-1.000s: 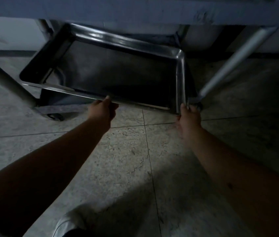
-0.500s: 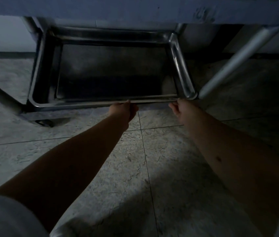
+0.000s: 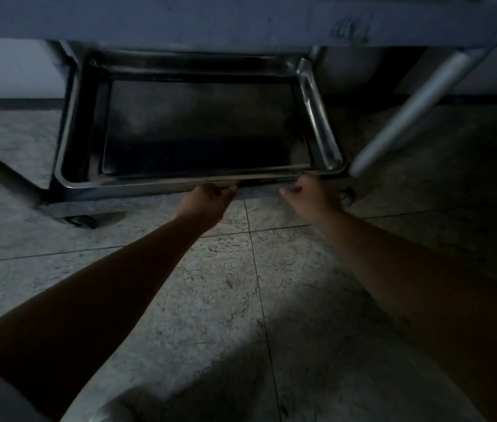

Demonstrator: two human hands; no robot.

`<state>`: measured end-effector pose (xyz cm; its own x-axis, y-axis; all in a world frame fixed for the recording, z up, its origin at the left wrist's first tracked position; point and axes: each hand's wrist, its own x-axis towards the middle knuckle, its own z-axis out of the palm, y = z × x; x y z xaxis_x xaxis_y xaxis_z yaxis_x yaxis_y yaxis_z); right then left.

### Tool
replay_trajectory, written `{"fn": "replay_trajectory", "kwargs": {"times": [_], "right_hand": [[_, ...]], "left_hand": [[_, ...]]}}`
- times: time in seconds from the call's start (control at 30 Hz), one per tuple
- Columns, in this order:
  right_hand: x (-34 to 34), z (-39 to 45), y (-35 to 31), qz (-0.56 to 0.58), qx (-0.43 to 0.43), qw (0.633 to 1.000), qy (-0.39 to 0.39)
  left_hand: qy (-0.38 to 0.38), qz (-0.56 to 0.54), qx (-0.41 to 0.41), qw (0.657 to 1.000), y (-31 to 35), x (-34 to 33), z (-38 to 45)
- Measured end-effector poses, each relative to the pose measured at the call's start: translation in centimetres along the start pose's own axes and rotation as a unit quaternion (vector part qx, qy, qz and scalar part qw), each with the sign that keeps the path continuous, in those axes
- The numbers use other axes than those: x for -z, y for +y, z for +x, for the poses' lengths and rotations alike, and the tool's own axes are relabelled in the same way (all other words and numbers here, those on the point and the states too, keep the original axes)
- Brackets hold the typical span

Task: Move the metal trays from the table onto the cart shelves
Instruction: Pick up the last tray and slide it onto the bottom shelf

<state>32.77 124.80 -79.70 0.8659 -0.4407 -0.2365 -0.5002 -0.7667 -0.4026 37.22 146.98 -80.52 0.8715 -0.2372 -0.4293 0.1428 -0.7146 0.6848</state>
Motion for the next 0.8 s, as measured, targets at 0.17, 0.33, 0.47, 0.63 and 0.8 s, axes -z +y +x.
{"fn": "replay_trajectory", "kwargs": {"times": [0.17,0.33,0.47,0.63,0.8], "right_hand": [[1.1,-5.1,-1.8,-0.168,0.110,0.977,-0.067],[8.6,-11.9,-3.8,-0.191,0.105,0.964,-0.153],[19.0,-19.2,-7.8,-0.194,0.116,0.958,-0.178],[33.9,-29.1,-14.0,-0.170,0.134,0.966,-0.142],[48.1,-38.2,-18.9,-0.158,0.163,0.966,-0.122]], "left_hand": [[0.007,0.283,-0.067,0.957,0.5,3.2,-5.1],[-0.027,0.387,-0.057,0.920,5.3,9.1,-14.4],[-0.042,0.414,-0.050,0.908,12.0,16.1,-24.3],[-0.017,0.424,-0.037,0.905,22.7,25.3,-36.9],[0.023,0.416,-0.037,0.908,33.5,32.7,-50.2]]}}
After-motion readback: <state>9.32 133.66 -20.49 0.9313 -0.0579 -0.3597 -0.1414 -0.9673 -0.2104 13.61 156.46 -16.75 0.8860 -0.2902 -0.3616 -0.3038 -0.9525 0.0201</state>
